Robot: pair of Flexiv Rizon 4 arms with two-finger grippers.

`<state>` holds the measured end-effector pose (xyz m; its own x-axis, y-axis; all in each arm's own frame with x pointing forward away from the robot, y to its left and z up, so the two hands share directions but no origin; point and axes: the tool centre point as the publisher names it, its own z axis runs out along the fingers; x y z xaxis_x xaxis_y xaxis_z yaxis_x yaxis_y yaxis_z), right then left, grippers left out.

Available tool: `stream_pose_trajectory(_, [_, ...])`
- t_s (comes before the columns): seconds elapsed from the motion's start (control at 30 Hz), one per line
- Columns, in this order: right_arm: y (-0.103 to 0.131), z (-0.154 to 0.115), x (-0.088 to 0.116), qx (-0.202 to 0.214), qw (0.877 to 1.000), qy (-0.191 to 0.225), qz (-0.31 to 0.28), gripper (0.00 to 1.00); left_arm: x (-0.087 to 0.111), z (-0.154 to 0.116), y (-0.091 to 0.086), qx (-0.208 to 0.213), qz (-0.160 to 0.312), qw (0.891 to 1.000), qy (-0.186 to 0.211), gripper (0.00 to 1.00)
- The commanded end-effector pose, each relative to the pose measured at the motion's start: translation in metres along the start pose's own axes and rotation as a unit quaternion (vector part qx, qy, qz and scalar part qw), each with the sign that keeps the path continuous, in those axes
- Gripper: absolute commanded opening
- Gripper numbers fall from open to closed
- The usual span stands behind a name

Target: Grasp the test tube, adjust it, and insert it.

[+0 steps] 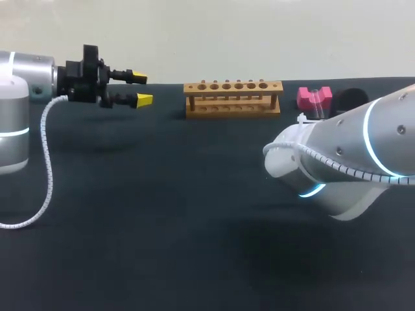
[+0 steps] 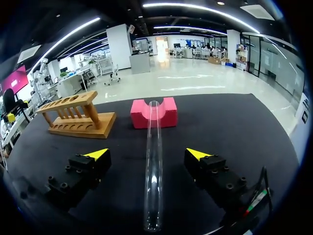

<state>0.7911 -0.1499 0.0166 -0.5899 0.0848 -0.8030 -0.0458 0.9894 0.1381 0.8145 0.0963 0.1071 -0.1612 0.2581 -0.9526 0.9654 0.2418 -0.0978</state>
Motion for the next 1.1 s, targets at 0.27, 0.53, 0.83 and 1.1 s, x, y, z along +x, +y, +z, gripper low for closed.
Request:
stream_pose_trajectory(0.27, [-0.004,0.023,-0.009,0.015,1.0,-0.019,-0.005,1.0,0.001,0.0,-0.001,-0.001,0.002,1.0,-0.002,1.0])
stream_pose_trajectory(0.53, [-0.007,0.028,-0.007,0.021,1.0,-0.021,-0.005,1.0,0.001,0.0,-0.001,-0.001,0.002,1.0,-0.002,1.0])
stream_pose_trajectory(0.83, [-0.01,0.03,-0.006,0.023,0.999,-0.029,0.0,1.0,0.001,0.0,-0.001,-0.001,0.002,1.0,-0.002,1.0])
stream_pose_trajectory(1.1, [-0.011,0.031,-0.001,0.03,0.999,-0.028,-0.006,0.85,0.001,0.0,-0.001,-0.001,0.002,1.0,-0.002,1.0])
